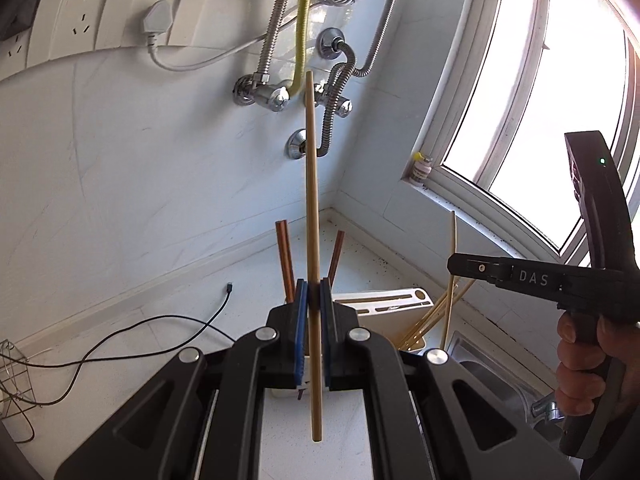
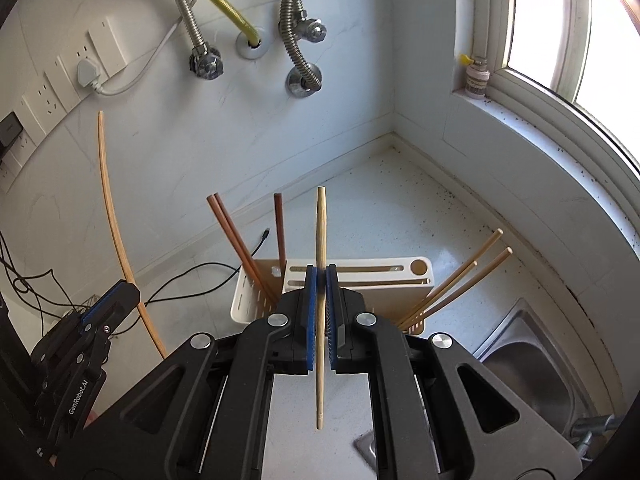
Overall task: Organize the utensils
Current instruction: 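Lower both held chopsticks into the cream holder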
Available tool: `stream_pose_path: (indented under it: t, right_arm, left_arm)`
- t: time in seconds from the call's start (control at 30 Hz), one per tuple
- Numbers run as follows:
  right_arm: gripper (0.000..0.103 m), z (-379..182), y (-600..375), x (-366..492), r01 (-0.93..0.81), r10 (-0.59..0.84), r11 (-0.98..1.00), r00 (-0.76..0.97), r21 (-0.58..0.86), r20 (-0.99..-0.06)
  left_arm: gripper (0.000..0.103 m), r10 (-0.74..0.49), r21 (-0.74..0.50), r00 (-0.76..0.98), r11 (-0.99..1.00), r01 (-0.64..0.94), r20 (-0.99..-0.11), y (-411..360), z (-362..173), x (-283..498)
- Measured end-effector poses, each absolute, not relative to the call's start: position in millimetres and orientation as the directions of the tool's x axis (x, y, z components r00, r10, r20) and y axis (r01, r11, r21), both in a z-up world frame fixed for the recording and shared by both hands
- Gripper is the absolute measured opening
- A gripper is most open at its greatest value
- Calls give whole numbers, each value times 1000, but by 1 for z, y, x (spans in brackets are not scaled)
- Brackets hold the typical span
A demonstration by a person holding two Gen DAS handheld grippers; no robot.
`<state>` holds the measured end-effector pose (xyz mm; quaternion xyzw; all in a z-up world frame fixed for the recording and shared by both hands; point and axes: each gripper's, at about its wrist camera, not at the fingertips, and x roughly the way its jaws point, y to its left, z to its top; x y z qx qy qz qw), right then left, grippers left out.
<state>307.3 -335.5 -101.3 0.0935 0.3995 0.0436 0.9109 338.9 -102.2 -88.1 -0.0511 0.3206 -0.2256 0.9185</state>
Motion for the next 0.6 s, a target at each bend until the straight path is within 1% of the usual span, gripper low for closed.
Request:
stream_pose_path:
  t: [0.13,0.43,0.6]
  right_arm:
    - [4,-105,-353,316,31,152,970,693,240,-704]
    - [4,-113,-382,335,79,124,960,741,269,-660]
    - [4,-116,-389,340,77,108,962,774,261,-624]
  left_arm:
    - [6,-458,-238,696,887,395,-553,-119,-88,352]
    - [6,-476,-258,704,879,401,-526,-137,-92,386]
    - [6,-442,-240,737,897,372,-511,-143,-96,396]
